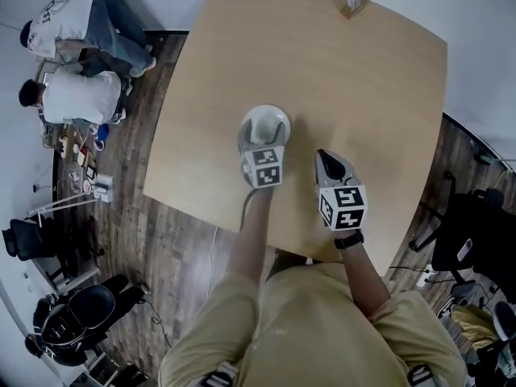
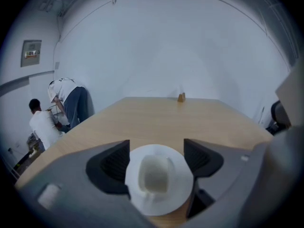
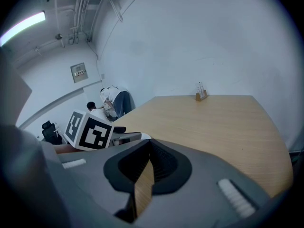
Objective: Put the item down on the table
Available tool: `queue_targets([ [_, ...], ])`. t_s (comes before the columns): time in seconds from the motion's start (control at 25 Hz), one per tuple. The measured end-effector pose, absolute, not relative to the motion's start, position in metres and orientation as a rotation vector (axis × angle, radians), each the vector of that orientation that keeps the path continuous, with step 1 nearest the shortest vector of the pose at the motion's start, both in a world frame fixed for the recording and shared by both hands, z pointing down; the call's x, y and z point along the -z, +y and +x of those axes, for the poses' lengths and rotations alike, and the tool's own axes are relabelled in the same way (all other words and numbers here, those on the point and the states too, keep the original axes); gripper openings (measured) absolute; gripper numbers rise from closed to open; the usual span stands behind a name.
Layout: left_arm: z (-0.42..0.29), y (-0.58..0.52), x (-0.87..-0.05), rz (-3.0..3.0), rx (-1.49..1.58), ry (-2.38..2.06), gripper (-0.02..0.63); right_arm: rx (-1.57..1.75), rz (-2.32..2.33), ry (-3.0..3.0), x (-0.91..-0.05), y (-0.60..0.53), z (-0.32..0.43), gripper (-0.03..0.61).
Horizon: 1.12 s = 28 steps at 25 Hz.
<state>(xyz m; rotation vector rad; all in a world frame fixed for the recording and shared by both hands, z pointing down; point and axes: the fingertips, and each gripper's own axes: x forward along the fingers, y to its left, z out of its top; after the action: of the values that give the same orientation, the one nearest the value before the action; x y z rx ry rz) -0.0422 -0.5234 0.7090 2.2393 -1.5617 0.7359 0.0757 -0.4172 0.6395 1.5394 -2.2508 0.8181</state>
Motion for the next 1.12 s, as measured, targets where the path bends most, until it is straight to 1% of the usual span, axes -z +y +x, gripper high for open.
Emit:
queue_targets([
  [0.16,-0.049,-0.505,-0.671,2.259,-0.648,-1.591,0.349,-0.779,1.548,-2.286,-0.616,-0.41,0.067,0.006],
  [0.24,-0.053,-0.496,-0.652,2.266,-0.592,-1.604,0.313,-0.752,1.548,-2.303,-0.604,-0.408,0.061,0.006],
  [0.36,-0.055,-0.478,-0.628,2.278,-0.544,-1.606,0.272,-0.721,1.545,-2.322,-0.592,-0.4,0.056,0.006],
  [0.48,-0.054,-0.45,-0.607,2.298,-0.539,-1.583,0.244,-0.684,1.545,-2.336,-0.579,-0.389,0.053,0.006],
  [0.56,-0.06,-0.432,-0.592,2.308,-0.513,-1.582,0.211,-0.642,1.557,-2.35,-0.565,-0.385,0.049,0.006],
  [0.68,-0.071,-0.41,-0.57,2.314,-0.479,-1.587,0.195,-0.565,1.576,-2.389,-0.537,-0.382,0.039,0.006],
  [0.76,-0.08,-0.398,-0.557,2.314,-0.462,-1.597,0.172,-0.521,1.584,-2.411,-0.522,-0.377,0.034,0.006],
  [1.12,-0.114,-0.357,-0.477,2.384,-0.244,-1.692,0.027,-0.339,1.597,-2.494,-0.464,-0.346,0.009,0.006],
])
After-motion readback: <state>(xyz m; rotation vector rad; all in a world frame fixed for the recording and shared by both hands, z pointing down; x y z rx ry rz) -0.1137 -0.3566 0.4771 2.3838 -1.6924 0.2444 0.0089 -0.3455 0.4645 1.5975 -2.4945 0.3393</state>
